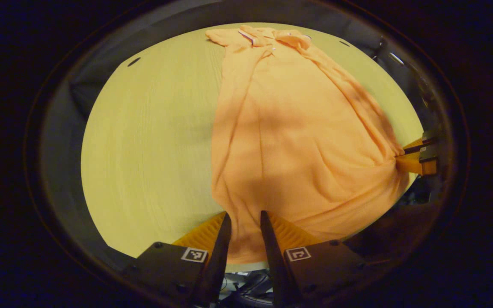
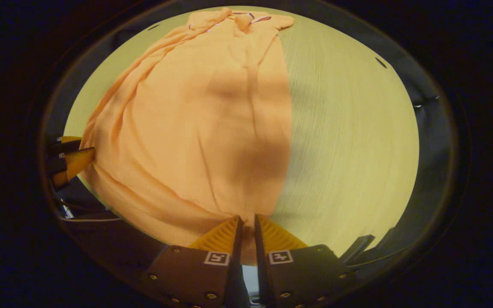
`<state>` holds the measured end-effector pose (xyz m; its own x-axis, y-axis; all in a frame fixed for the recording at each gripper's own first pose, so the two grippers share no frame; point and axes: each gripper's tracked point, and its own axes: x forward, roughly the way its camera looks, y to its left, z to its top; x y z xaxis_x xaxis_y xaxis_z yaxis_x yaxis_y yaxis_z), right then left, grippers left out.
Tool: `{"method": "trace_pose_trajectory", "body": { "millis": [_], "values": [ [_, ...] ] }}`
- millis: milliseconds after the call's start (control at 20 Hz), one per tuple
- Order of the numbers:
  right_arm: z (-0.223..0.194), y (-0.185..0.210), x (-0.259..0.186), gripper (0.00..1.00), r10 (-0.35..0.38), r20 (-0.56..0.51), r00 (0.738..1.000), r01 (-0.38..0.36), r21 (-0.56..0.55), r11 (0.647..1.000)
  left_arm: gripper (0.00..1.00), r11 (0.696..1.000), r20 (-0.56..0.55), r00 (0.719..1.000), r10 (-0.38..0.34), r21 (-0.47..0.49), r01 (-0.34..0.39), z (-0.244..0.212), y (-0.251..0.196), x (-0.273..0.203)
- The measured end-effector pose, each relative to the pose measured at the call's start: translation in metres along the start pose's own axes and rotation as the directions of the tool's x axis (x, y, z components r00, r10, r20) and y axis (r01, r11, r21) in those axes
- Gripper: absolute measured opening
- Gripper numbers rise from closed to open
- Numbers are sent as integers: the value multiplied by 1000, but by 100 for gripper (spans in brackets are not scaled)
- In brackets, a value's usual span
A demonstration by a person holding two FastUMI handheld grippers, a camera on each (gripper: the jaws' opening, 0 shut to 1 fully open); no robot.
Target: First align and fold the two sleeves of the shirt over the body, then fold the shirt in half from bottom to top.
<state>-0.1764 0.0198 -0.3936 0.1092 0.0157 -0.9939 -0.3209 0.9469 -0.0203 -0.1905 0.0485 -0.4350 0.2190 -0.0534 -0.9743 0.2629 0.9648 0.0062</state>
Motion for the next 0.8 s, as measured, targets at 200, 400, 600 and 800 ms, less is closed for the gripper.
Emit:
{"method": "trace_pose_trajectory", "body": {
  "millis": [200, 400, 600, 800],
  "values": [
    [3, 0, -7, 0, -10, 7, 1000, 10, -25, 1000, 6, 1000, 31, 999, 29, -4, -29, 14, 0, -7],
    [7, 0, -3, 0, 18, 41, 999, -18, 8, 1000, 6, 1000, 66, 998, 15, -14, -14, 20, -2, -12],
    [15, -3, -16, 0, 39, 80, 996, -44, 63, 997, 6, 1000, 105, 994, 18, -22, -16, 33, -1, -24],
    [25, -6, -28, 0, 50, 114, 992, -60, 85, 995, 6, 998, 154, 988, 16, -55, -8, 55, 5, -42]
  ]
}}
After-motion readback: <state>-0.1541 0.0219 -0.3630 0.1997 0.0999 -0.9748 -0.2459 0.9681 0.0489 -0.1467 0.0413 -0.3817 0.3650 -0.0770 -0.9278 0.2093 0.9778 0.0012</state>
